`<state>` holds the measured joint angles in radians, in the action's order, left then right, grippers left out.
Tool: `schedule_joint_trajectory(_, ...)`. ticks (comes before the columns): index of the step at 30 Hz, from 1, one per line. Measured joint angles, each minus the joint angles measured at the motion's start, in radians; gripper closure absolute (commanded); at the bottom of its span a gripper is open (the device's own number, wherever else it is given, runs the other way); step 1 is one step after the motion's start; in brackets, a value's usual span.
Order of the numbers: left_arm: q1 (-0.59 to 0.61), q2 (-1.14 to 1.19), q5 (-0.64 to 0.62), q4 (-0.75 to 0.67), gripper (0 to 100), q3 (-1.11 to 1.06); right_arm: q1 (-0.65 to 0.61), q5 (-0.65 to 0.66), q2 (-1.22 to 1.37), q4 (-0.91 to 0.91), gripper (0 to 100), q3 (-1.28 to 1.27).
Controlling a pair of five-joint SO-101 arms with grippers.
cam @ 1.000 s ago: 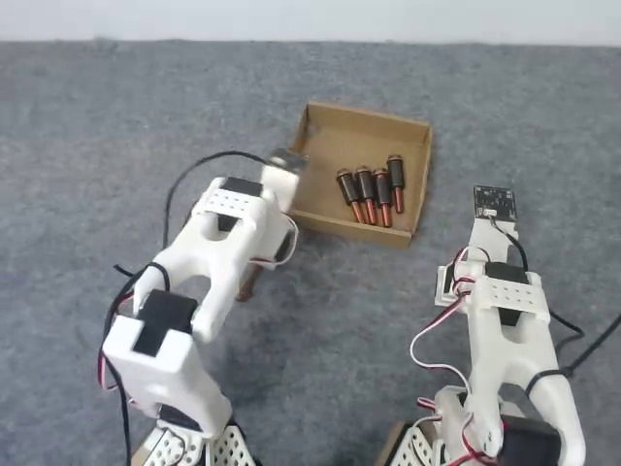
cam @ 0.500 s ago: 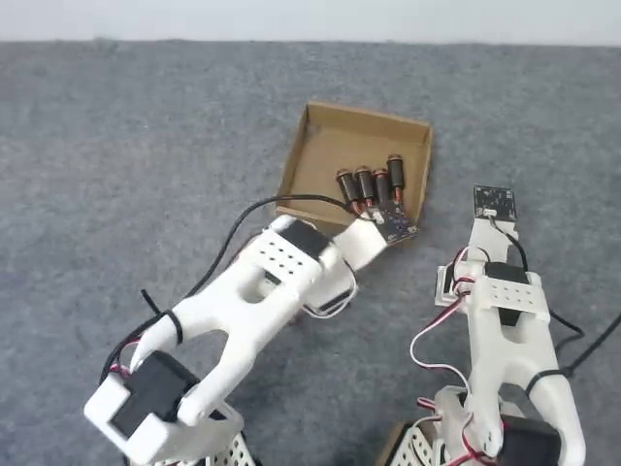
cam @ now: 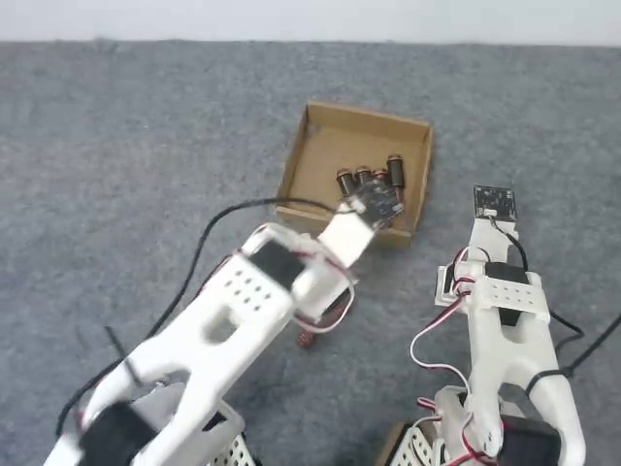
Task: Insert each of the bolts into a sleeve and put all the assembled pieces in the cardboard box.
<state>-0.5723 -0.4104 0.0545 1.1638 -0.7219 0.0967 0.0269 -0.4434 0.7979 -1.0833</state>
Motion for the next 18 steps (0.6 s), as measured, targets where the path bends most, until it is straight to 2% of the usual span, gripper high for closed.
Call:
schedule_joint_trajectory(4,0.002,-0.173,-0.054,0.000,99,-0.143,-0.002,0.000,0.000,0.000,99.1,0.000)
schedule_joint_trajectory(10,-0.003,-0.348,-0.066,0.000,99,-0.341,0.000,0.000,0.000,0.000,99.1,0.000)
schedule_joint_trajectory(18,-0.178,-0.419,-0.068,0.002,99,-0.439,0.000,0.000,0.000,0.000,99.1,0.000)
